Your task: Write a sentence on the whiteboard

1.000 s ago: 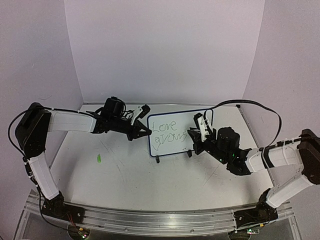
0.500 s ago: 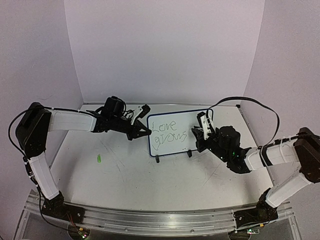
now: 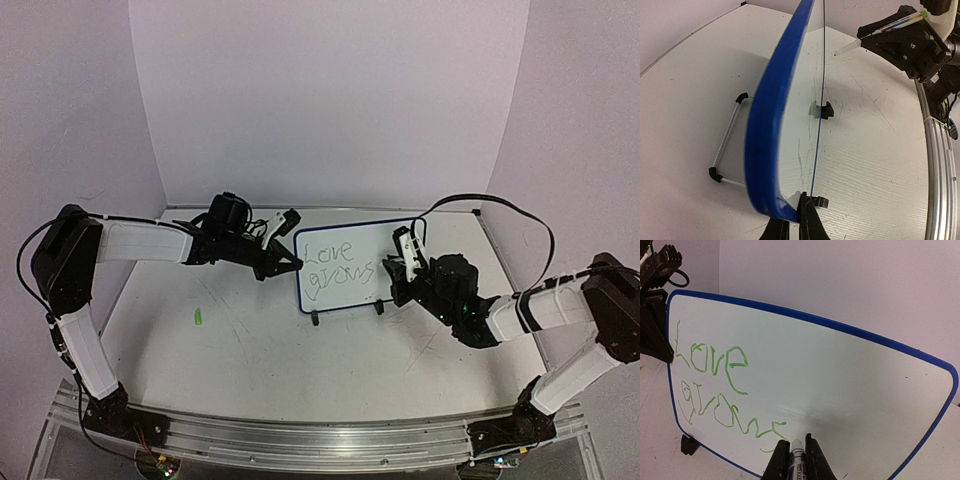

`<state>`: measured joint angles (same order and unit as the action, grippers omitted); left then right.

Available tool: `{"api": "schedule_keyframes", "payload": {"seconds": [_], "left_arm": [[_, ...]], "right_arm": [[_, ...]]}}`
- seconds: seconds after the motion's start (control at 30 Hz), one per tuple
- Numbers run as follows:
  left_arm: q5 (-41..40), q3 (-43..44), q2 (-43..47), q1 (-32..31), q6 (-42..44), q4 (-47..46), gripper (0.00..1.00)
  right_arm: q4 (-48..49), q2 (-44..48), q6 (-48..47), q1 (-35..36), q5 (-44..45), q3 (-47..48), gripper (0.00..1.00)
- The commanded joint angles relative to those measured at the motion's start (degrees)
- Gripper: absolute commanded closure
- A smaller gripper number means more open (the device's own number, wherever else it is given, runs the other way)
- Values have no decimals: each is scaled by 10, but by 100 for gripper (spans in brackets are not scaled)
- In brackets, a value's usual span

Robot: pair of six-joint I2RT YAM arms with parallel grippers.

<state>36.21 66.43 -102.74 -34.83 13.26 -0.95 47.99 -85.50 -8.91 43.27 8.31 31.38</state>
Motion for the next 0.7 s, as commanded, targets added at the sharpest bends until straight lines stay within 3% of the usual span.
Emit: {"api": "schedule_keyframes", "payload": {"seconds": [0.0, 0.3, 0.67], "left_arm": [[-110, 4, -32, 19, 45, 64, 100], [-109, 5, -31, 19, 44, 67, 100], [-108, 8, -38, 19, 44, 71, 100]], "right_arm": [[33, -12, 13, -4, 18, 11, 100], [46, -10, 31, -7, 42, -20, 100], [43, -44, 15, -7, 53, 8, 100]]}}
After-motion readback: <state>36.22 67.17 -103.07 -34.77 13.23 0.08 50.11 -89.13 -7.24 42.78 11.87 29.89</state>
